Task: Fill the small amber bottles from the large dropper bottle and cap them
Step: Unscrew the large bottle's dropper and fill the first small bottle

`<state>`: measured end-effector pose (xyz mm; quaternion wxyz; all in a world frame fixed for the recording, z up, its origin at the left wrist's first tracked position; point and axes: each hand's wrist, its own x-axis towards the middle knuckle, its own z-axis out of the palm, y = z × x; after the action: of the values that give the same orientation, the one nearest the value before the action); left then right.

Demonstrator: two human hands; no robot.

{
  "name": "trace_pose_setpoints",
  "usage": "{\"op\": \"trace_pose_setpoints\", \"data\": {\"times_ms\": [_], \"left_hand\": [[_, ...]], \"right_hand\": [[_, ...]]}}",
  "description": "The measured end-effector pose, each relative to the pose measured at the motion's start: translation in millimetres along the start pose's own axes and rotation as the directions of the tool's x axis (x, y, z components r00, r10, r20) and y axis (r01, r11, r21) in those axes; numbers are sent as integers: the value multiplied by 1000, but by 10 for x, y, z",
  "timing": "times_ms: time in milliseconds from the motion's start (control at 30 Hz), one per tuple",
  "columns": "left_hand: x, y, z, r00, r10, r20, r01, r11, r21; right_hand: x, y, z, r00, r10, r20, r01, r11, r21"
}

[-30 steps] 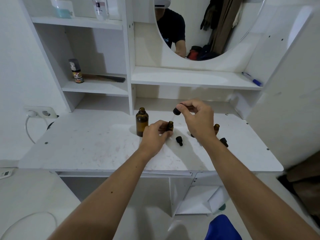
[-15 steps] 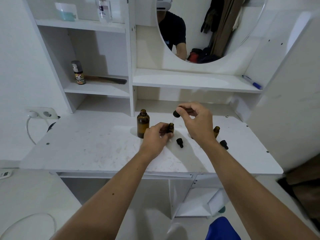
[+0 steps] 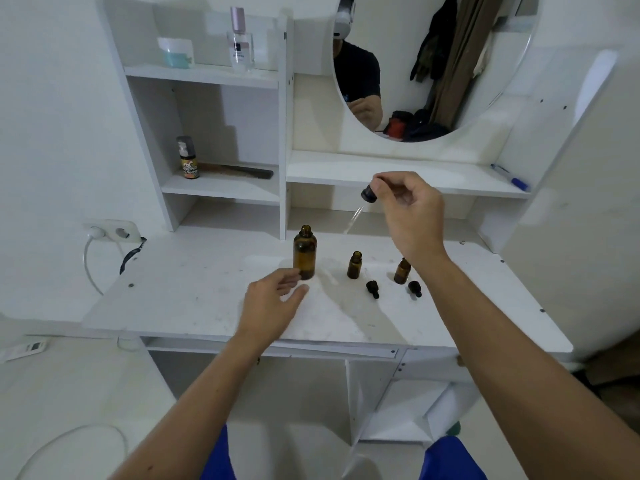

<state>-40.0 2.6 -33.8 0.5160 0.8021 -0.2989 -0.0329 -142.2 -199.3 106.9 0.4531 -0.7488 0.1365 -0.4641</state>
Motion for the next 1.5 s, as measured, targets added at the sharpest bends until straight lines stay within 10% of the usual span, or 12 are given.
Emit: {"op": "trace_pose_setpoints", "data": {"times_ms": [167, 1500], "left_hand": [[84, -159, -362, 990, -139, -4, 136, 975, -177], [461, -112, -29, 998, 12, 68, -11, 1000, -21]], "right_hand": [[30, -138, 244, 999, -50, 19, 51, 999, -4], [-206, 327, 619, 971, 47, 236, -7, 986, -167]]}}
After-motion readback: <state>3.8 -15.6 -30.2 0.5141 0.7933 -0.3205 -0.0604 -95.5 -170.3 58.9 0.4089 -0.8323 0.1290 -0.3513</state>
